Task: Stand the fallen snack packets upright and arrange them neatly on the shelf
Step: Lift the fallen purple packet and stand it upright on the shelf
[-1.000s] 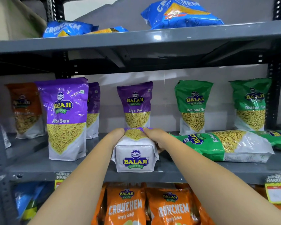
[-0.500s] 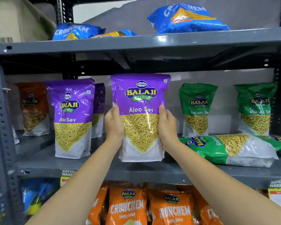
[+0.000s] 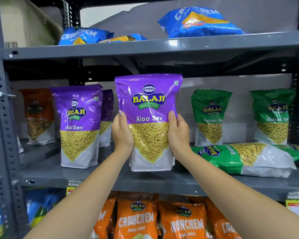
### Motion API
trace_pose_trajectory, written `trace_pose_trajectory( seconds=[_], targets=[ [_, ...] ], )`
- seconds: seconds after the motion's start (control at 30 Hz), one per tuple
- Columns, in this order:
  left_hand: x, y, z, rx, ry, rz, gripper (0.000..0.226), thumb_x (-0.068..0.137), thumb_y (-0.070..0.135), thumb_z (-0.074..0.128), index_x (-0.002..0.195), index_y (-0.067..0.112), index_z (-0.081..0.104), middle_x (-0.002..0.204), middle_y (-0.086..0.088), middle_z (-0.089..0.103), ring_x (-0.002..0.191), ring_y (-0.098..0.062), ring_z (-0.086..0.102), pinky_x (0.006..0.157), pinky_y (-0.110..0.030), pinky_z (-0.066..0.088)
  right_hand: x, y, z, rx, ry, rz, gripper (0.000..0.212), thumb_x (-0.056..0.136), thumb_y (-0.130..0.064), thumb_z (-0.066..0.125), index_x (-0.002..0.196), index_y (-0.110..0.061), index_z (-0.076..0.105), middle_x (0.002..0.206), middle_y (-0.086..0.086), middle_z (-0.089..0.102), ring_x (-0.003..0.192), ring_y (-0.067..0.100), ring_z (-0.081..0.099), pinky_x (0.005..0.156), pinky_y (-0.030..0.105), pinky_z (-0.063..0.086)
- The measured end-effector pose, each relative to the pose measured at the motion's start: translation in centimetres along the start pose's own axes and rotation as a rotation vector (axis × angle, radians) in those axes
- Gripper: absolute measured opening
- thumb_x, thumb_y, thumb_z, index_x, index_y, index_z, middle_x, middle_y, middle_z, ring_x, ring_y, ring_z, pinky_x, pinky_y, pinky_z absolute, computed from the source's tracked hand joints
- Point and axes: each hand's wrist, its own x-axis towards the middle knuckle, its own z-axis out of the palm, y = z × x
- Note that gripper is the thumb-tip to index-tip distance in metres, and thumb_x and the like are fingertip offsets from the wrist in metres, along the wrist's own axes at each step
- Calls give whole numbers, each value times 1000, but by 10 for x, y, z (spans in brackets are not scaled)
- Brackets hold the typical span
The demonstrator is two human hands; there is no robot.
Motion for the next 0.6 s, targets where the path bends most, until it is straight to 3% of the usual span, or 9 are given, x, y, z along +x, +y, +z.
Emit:
trace_pose_trajectory(
  seconds=[0.1, 0.2, 0.27, 0.43, 0.6],
  targets=[
    [9, -12, 0, 29, 6, 19, 34, 102, 27, 33, 75, 20, 52, 73, 8, 53, 66, -1, 44, 66, -18, 39, 7, 14, 11, -3, 10, 43, 41, 100, -38, 42, 88, -1, 56, 81, 5, 62, 76, 15, 53, 73, 36, 45],
    [16, -24, 2, 84, 23, 43, 39, 103, 20, 33, 64, 21, 39, 55, 19, 46, 52, 5, 37, 55, -11, 31, 16, 27, 27, -29, 44, 130, 32, 102, -33, 38, 84, -10, 51, 78, -1, 57, 77, 18, 51, 74, 33, 38],
    [19, -32, 4, 98, 46, 49, 42, 103, 15, 32, 63, 25, 37, 48, 23, 47, 49, 7, 40, 52, -8, 30, 22, 34, 38, -28, 82, 186, 31, 102, -33, 36, 89, -11, 52, 86, 4, 60, 86, 24, 54, 77, 33, 38],
    [21, -60, -2, 79, 46, 42, 40, 102, 18, 33, 63, 23, 36, 58, 16, 40, 56, 0, 30, 57, -22, 29, 22, 52, 49, -57, 140, 213, 36, 102, -31, 36, 103, -3, 58, 104, 15, 65, 102, 33, 59, 85, 38, 43],
    [16, -66, -7, 59, 38, 32, 36, 103, 17, 31, 71, 20, 45, 66, 10, 48, 56, 5, 41, 58, -11, 37, 15, 64, 51, -84, 136, 127, 32, 103, -35, 35, 96, -9, 53, 99, 15, 66, 93, 32, 59, 79, 39, 43]
  ],
)
